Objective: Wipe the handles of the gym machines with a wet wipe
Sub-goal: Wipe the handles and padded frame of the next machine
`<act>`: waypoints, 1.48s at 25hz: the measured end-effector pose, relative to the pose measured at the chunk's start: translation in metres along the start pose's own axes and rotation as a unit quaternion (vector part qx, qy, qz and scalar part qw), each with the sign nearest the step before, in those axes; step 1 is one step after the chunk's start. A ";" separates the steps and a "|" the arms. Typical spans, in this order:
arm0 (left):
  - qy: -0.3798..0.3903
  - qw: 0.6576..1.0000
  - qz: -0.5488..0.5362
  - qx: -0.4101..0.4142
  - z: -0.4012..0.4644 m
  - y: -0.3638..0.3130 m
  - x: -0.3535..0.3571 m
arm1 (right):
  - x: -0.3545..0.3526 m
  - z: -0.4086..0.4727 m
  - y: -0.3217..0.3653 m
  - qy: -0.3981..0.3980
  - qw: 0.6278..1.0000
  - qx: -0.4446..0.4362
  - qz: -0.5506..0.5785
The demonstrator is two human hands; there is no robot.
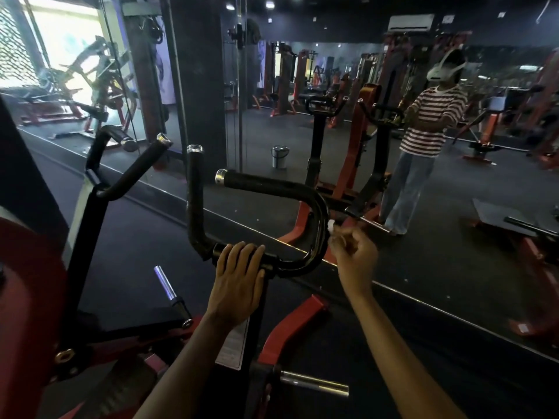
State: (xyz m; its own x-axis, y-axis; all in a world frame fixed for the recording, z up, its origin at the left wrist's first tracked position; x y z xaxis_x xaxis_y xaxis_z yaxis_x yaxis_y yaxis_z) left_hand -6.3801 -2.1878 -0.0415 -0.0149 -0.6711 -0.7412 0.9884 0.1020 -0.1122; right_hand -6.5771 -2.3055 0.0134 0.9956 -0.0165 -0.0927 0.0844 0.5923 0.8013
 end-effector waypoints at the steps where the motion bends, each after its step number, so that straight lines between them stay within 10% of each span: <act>1: -0.007 1.000 -0.003 -0.005 0.000 -0.001 0.000 | 0.000 -0.016 -0.004 -0.002 1.000 0.007 0.007; 9: 0.003 1.000 -0.003 -0.018 0.000 -0.007 -0.003 | 0.001 -0.024 -0.001 -0.037 0.999 -0.024 0.026; 18: 0.002 0.999 -0.003 -0.033 -0.001 -0.010 -0.004 | 0.015 0.071 0.052 0.112 0.969 -0.198 -0.095; 21: -0.003 1.000 0.009 -0.018 -0.001 -0.006 -0.003 | 0.017 0.055 0.073 0.088 0.896 -0.358 -0.245; 25: -0.001 1.000 0.016 0.003 0.001 -0.001 -0.002 | 0.063 0.033 0.082 0.199 0.681 -0.512 -0.485; 33: 0.003 1.000 -0.012 0.020 0.002 0.004 -0.004 | 0.083 0.003 0.090 0.324 0.606 -0.356 -0.634; 37: 0.014 0.999 -0.024 0.019 0.001 0.006 -0.001 | 0.093 -0.019 0.081 0.373 0.673 -0.190 -0.610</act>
State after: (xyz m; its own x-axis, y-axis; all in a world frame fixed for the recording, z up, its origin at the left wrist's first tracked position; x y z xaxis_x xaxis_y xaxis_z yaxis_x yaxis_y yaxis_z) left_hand -6.3736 -2.1870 -0.0412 -0.0659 -0.6542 -0.7534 0.9915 0.0423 -0.1234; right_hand -6.4780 -2.2438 0.0587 -0.1140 -0.3522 -0.9289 0.6621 0.6702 -0.3354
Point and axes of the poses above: each hand's wrist, its own z-axis towards the middle knuckle, its own x-axis out of the palm, y = z × x, the point moved 5 cm from there along z, towards the middle knuckle, and after that the axes turned 3 degrees about -x, right-handed, at the moved point
